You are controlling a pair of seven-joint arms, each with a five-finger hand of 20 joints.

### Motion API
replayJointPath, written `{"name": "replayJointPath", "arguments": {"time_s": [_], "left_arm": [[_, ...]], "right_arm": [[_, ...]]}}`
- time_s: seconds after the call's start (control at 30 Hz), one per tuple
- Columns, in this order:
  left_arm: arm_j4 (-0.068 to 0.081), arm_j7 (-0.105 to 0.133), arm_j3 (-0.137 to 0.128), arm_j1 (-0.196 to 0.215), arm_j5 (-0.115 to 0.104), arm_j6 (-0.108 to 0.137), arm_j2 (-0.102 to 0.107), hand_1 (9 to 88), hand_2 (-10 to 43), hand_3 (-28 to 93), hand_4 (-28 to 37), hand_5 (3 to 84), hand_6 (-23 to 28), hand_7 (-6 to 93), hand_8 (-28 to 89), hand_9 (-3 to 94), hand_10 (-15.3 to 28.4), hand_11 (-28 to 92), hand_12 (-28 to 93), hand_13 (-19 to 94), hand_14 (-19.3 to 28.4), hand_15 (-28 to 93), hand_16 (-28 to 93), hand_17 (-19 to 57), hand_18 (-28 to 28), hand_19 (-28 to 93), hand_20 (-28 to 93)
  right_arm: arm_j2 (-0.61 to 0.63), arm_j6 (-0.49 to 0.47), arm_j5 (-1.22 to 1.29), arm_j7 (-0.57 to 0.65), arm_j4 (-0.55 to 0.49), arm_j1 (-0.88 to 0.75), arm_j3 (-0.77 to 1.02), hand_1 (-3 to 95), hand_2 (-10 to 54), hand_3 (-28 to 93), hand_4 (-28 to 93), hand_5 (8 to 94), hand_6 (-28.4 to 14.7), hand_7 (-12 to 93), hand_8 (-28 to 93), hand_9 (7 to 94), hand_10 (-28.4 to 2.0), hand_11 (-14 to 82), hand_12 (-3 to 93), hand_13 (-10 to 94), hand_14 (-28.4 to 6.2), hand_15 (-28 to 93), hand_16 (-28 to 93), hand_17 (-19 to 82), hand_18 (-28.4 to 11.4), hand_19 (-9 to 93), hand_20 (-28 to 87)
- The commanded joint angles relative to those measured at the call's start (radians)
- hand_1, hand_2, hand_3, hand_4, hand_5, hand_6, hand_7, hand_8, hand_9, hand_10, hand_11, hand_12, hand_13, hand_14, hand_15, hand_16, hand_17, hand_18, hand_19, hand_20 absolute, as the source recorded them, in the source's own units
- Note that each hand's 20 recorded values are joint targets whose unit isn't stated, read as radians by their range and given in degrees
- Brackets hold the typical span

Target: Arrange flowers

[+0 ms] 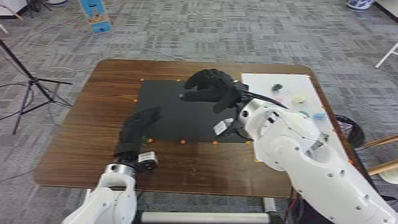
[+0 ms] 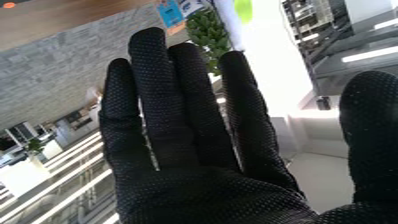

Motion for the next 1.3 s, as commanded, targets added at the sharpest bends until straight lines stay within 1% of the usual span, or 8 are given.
{"name": "replayJointPath", "arguments": {"time_s": [0.03, 0.13, 0.23, 0.4, 0.53, 0.67, 0.9, 1.3], "left_arm": [[-0.012, 0.032, -0.013, 0.015, -0.006, 0.027, -0.038, 25.2, 12.0, 75, -28.3, 50.2, 1.5, 17.3, -9, 50.3, 12.2, 18, 11, 39, 12.2, 12, -4, 3.5, 8.4, 3, 13], [-0.039, 0.036, -0.064, 0.045, 0.007, 0.045, -0.022, 24.8, 11.6, 75, -28.3, 50.2, 1.6, 17.5, -9, 50.3, 12.2, 18, 11, 39, 12.3, 12, -4, 3.5, 8.4, 3, 14], [-0.065, 0.034, -0.137, 0.095, -0.012, 0.071, 0.023, 24.4, 11.4, 75, -28.3, 50.1, 1.6, 17.6, -9, 50.4, 12.2, 18, 11, 37, 12.5, 12, -3, 3.4, 8.3, 3, 14], [-0.076, 0.0, -0.254, 0.174, -0.011, 0.133, 0.081, 24.1, 11.2, 75, -28.3, 50.1, 1.5, 17.6, -9, 50.4, 12.2, 18, 11, 41, 13.8, 13, -3, 2.4, 8.2, 2, 14], [-0.077, 0.032, -0.283, 0.202, -0.093, 0.152, 0.074, 24.0, 11.1, 75, -28.3, 50.1, 1.4, 17.5, -9, 50.5, 12.1, 18, 11, 43, 14.0, 14, -3, 2.2, 8.0, 2, 13], [-0.06, 0.031, -0.237, 0.179, -0.102, 0.127, 0.046, 23.9, 11.0, 75, -28.3, 50.1, 1.6, 17.6, -9, 50.1, 12.1, 18, 11, 38, 13.2, 12, -3, 3.9, 8.3, 3, 14], [-0.071, 0.019, -0.149, 0.171, -0.083, 0.059, 0.021, 24.2, 11.0, 75, -28.3, 50.2, 1.7, 17.6, -9, 49.9, 12.1, 18, 12, 38, 13.2, 12, -3, 4.0, 8.5, 3, 14], [-0.074, -0.012, -0.003, 0.171, -0.087, 0.029, -0.014, 24.2, 11.1, 75, -28.3, 50.2, 1.8, 17.6, -9, 49.8, 12.3, 18, 12, 38, 12.9, 12, -2, 4.4, 8.5, 4, 15]], "right_arm": [[-0.006, 0.045, 0.022, -0.016, -0.014, -0.012, 0.014, 20.1, 4.7, 61, -8, 52.1, -6.8, 14, -3, 57.8, -21.7, 16.6, 25.9, 53, -21.8, 33, 29, 21, -24.8, 54, 45], [-0.006, 0.068, 0.062, -0.024, -0.014, -0.021, 0.013, 20.1, 4.7, 61, -8, 52.4, -6.8, 14, -3, 57.7, -21.8, 16.6, 25.9, 52, -21.8, 33, 29, 21, -24.6, 53, 44], [-0.01, 0.065, 0.135, -0.05, -0.017, -0.031, 0.013, 20.1, 4.6, 61, -8, 52.7, -6.7, 14, -3, 58.0, -21.4, 15.7, 25.1, 52, -21.8, 33, 29, 21, -24.4, 53, 44], [-0.036, -0.01, 0.188, -0.072, 0.004, -0.026, 0.019, 19.6, 4.8, 62, -9, 52.1, -6.3, 14, -4, 58.3, -20.1, 11.6, 22.5, 50, -21.5, 31, 29, 19, -23.8, 52, 44], [-0.04, -0.012, 0.193, -0.067, 0.009, -0.027, 0.019, 19.3, 4.9, 62, -9, 51.0, -6.2, 14, -4, 56.8, -20.1, 10.5, 22.1, 49, -21.7, 31, 29, 18, -23.5, 50, 44], [-0.04, -0.017, 0.195, -0.07, 0.018, -0.017, 0.021, 19.0, 5.1, 62, -9, 50.5, -6.1, 14, -4, 55.6, -20.3, 10.3, 22.4, 48, -21.6, 31, 29, 17, -23.3, 50, 43], [-0.036, -0.013, 0.189, -0.072, 0.011, -0.014, 0.02, 18.9, 5.2, 63, -9, 50.2, -6.2, 14, -4, 55.0, -20.7, 10.0, 22.5, 47, -21.6, 31, 29, 16, -23.3, 50, 43], [-0.026, -0.021, 0.191, -0.074, -0.002, -0.024, 0.022, 18.5, 5.2, 63, -9, 49.6, -6.3, 14, -4, 54.1, -20.7, 9.8, 22.6, 47, -21.9, 31, 29, 16, -23.3, 49, 43]]}}
